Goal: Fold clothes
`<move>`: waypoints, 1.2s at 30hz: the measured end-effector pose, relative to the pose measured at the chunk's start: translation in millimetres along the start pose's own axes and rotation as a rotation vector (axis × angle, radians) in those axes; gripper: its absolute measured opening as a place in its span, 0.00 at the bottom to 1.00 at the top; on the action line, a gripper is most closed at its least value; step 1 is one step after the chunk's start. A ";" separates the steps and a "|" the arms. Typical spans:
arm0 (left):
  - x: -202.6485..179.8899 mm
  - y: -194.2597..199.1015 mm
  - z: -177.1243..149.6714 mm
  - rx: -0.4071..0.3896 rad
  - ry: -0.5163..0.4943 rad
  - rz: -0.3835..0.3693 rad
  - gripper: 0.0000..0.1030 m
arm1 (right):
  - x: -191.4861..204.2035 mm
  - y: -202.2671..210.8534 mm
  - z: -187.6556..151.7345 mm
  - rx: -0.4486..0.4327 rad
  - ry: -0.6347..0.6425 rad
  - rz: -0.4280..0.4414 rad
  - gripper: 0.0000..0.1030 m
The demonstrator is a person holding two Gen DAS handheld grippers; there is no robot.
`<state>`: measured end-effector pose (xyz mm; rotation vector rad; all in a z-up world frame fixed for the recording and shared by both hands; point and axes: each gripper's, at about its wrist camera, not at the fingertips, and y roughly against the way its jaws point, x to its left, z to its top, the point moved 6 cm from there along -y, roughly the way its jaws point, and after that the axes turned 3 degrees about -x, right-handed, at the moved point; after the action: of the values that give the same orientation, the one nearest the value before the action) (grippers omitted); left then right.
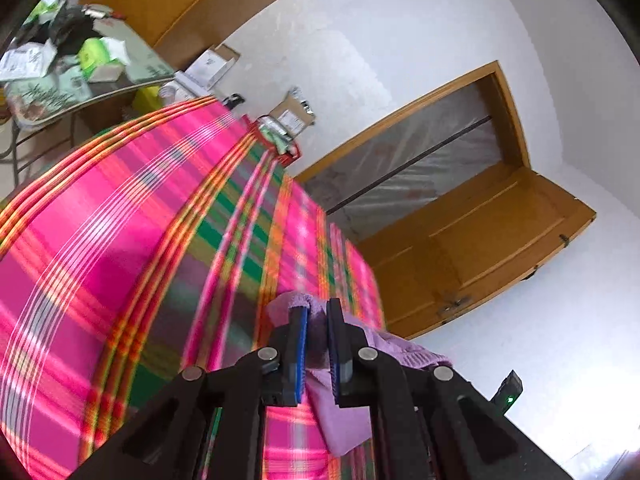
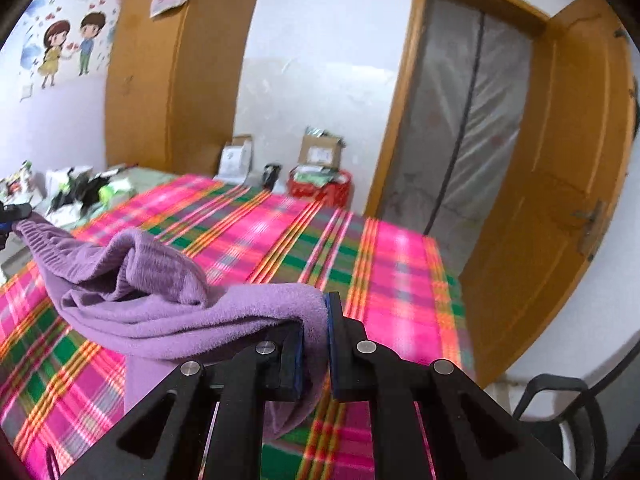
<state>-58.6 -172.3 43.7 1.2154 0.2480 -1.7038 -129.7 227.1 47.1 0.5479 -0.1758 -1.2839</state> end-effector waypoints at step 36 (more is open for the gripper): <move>-36.9 -25.5 -83.7 0.261 -0.431 0.173 0.15 | 58.5 44.4 -76.4 0.098 0.167 0.290 0.46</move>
<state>-28.1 -84.5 24.6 0.9856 -0.3399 -1.8326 -42.4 201.9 -7.5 0.6841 -0.1725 -0.9468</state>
